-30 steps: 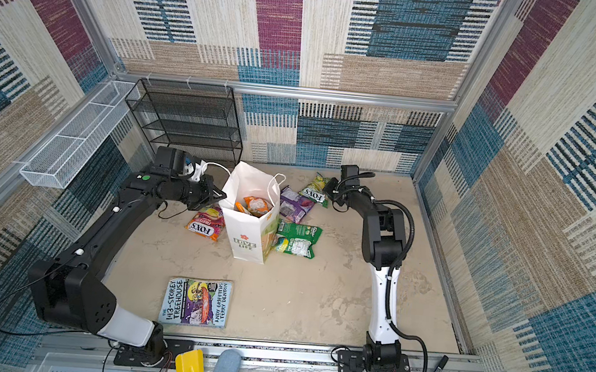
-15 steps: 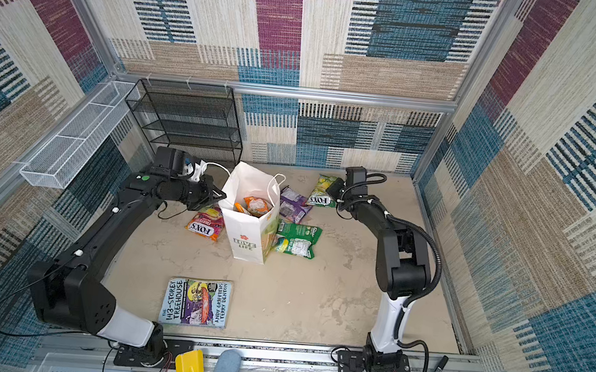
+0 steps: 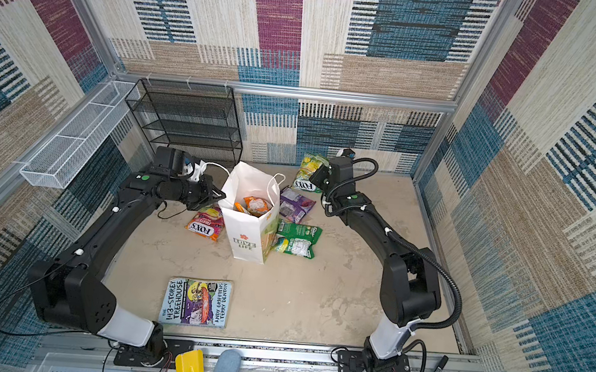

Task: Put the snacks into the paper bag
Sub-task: 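Grasp the green Spring Tea packet with the right gripper and lift it, then carry the green packet over the bag and drop it in with the right gripper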

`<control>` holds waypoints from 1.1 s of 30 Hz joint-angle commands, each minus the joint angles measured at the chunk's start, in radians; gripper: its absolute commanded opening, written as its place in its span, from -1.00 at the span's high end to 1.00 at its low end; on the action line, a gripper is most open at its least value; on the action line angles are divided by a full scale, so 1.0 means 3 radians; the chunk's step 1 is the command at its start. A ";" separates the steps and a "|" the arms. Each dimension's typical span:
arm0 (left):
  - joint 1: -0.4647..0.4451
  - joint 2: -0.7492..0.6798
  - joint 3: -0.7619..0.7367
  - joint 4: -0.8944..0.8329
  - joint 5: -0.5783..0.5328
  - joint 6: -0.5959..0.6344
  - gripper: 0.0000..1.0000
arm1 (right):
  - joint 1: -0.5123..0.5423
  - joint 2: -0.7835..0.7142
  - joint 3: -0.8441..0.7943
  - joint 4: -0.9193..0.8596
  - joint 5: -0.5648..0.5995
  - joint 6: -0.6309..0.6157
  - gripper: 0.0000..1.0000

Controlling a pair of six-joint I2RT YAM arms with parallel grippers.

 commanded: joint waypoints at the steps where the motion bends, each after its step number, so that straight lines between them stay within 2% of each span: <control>1: 0.0005 0.0009 0.0006 -0.0026 -0.0001 -0.0027 1.00 | 0.0146 -0.0123 0.0017 0.0326 0.0324 -0.0181 1.00; 8: 0.0005 0.0003 0.0008 -0.0039 -0.0051 -0.0012 1.00 | 0.0453 -0.0193 0.0113 0.0420 0.0556 -0.0433 1.00; 17: 0.0005 -0.0023 0.0011 -0.0037 -0.0049 -0.0013 1.00 | 0.0831 -0.0727 -0.0047 0.0889 0.0854 -0.0825 1.00; 24: 0.0004 -0.0049 0.0021 -0.0042 -0.0063 0.0004 1.00 | 0.1251 -0.0988 -0.0084 0.1135 0.0860 -0.1130 0.99; 30: 0.0005 -0.0040 0.0021 -0.0037 -0.0049 0.0000 1.00 | 0.1486 -0.0915 0.0114 0.0880 0.0875 -0.1187 0.94; 33: 0.0005 -0.0047 0.0020 -0.0040 -0.0050 0.0005 1.00 | 0.1515 -0.0810 0.0186 0.0723 0.0892 -0.1068 0.94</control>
